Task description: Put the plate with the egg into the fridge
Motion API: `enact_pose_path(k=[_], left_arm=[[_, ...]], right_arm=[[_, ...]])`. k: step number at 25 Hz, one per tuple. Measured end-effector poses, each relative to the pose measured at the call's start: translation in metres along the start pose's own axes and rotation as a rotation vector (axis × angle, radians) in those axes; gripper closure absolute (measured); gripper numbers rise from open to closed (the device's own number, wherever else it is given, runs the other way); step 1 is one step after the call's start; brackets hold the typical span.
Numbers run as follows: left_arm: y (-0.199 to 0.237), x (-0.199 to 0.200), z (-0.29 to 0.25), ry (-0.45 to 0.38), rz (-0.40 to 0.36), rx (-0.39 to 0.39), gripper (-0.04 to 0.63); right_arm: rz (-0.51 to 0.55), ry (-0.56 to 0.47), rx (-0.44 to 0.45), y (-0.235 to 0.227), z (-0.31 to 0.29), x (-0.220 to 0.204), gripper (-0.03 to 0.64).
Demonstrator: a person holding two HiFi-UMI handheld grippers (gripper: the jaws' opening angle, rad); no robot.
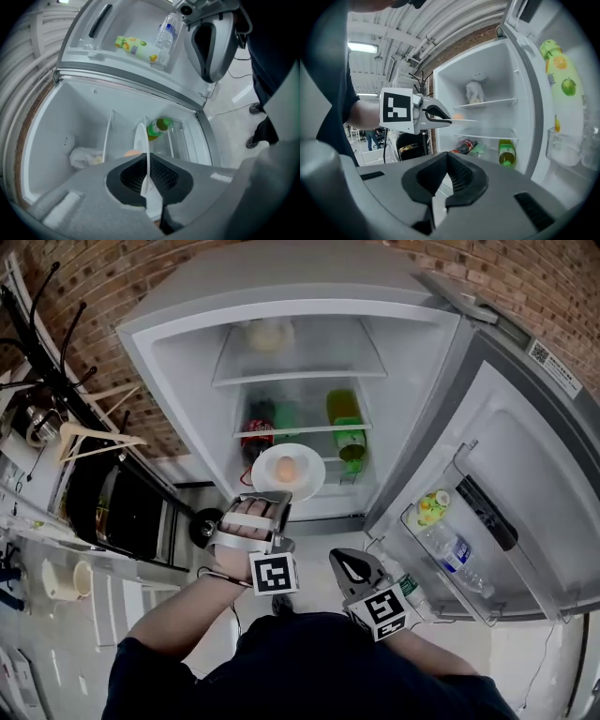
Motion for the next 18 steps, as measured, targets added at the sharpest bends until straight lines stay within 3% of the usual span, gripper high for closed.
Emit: enact_pose_path(k=[10, 18], left_arm=[[0.017, -0.031, -0.066, -0.088, -0.034, -0.055, 0.581], [0.017, -0.030, -0.101, -0.078, -0.006, -0.118, 0.580]], right_arm=[[-0.046, 0.002, -0.107, -0.006, -0.065, 0.033, 0.607], [-0.033, 0.025, -0.090, -0.020, -0.081, 0.039, 0.607]])
Point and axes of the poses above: the fingertips, and each gripper's own axes: z backward along the fingers, y to its left, x out of its top, the point moved 5 cm from there along z, backward along the fingers, and after that the axes turned 11 degrees about y, right-handed, at the moved point
